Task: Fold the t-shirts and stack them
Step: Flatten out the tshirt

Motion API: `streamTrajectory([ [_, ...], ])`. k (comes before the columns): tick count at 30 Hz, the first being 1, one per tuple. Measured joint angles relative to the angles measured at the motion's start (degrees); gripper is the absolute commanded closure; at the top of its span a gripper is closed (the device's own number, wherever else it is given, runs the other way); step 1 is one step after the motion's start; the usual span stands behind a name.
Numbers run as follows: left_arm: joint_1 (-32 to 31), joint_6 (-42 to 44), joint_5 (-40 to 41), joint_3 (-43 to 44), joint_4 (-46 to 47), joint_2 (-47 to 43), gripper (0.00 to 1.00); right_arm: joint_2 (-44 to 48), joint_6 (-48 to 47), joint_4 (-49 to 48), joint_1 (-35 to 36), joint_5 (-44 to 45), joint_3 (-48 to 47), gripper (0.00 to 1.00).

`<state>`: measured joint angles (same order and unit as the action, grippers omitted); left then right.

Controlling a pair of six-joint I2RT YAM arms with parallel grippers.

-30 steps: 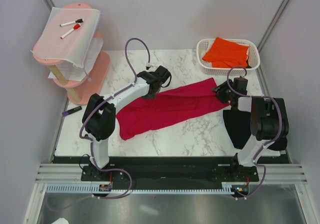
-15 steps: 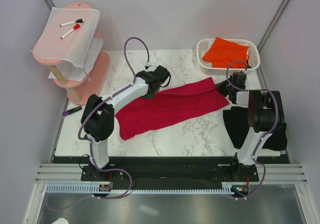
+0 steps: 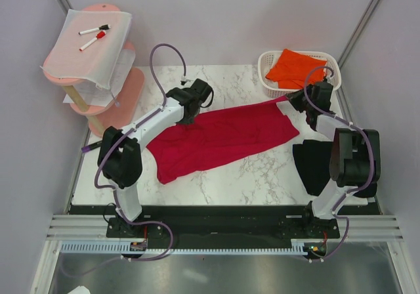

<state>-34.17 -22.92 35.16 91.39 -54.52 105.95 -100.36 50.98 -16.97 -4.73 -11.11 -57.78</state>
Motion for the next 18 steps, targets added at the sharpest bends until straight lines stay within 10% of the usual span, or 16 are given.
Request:
streamTrajectory([
  [8, 0.7, 1.3, -2.4, -0.4, -0.1, 3.6, 0.5, 0.2, 0.0, 0.5, -0.2, -1.4, -0.8, 1.0],
  [18, 0.7, 1.4, -4.0, -0.4, -0.1, 10.5, 0.49, 0.2, 0.0, 0.7, -1.5, -2.2, -0.8, 1.0],
])
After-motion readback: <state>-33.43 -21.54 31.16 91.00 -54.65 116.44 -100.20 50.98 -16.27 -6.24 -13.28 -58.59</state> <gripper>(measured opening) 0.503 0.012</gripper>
